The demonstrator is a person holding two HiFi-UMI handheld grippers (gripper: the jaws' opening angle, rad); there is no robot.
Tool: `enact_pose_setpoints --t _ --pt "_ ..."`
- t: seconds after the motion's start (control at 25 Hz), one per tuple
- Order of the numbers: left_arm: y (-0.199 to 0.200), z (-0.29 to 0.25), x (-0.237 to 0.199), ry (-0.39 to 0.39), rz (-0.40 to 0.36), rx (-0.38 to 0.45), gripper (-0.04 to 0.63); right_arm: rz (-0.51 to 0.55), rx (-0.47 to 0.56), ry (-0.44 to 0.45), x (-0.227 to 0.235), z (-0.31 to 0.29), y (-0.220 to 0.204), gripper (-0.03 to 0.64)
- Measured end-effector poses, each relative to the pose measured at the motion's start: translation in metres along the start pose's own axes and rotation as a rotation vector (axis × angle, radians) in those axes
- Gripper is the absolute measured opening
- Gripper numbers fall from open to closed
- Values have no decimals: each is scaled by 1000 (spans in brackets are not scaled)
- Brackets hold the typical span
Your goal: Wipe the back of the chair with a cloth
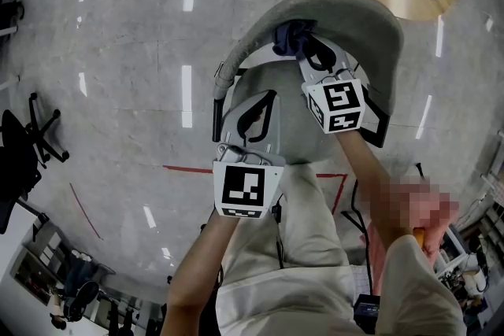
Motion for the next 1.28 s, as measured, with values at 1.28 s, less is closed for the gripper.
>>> enact_pose_setpoints --t 1.28 --pt "-7 -27 65 -90 -39 -17 0 -199 13 -372 96 80 -27 106"
Point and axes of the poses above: the fingertips, and each gripper's own axes: z backward along the fingers, x to its right, y out of its top, the point moved 5 cm from there along z, backward along the fingers, and after that the axes turned 11 degrees about x, right-handed, at the moved point
